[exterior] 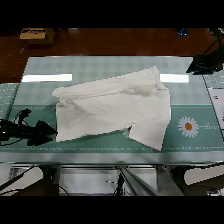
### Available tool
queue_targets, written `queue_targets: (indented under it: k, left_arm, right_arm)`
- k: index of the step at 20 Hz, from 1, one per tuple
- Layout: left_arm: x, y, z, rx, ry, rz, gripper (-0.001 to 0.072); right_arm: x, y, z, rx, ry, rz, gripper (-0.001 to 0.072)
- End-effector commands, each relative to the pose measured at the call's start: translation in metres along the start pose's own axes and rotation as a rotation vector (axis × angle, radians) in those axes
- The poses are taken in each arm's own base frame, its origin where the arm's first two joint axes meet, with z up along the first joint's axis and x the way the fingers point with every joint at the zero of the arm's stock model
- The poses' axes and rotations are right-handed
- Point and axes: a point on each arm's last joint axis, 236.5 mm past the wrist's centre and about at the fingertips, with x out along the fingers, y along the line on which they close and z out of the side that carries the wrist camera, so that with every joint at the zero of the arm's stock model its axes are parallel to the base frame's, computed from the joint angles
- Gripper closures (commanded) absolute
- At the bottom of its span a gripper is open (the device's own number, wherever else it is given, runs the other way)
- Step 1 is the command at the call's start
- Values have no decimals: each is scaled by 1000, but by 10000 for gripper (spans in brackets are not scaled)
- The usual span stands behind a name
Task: Fold the shirts.
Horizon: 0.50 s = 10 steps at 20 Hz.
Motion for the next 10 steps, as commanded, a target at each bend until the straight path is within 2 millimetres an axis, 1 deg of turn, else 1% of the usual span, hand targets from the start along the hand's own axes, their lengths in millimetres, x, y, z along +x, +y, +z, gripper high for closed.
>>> queue_targets:
  k: [1,2,3,4,5,6,9,10]
  left_arm:
    - [18,-1,-1,12,52,32,169]
    - [25,-1,-3,19,74,39,169]
    - [32,-1,1,20,74,54,169]
    - [37,-1,6,-1,62,64,170]
    - [43,-2,12,-18,42,69,194]
    - [46,-5,16,-19,29,65,323]
    - [49,-8,19,5,21,68,621]
    - [49,-9,18,18,26,66,686]
  right_arm:
    - [-4,1,-2,-2,-1,0,282]
    - [-5,2,-2,-3,-4,-1,282]
    - [-7,2,-1,-4,-7,-1,282]
    - [-8,3,-2,-4,-7,-1,282]
    - [-9,3,-2,-5,-8,-1,282]
    - [-11,4,-3,-6,-10,-2,282]
    - [-18,1,-4,-13,-18,-25,285]
    - [-19,-4,-6,-9,-10,-43,286]
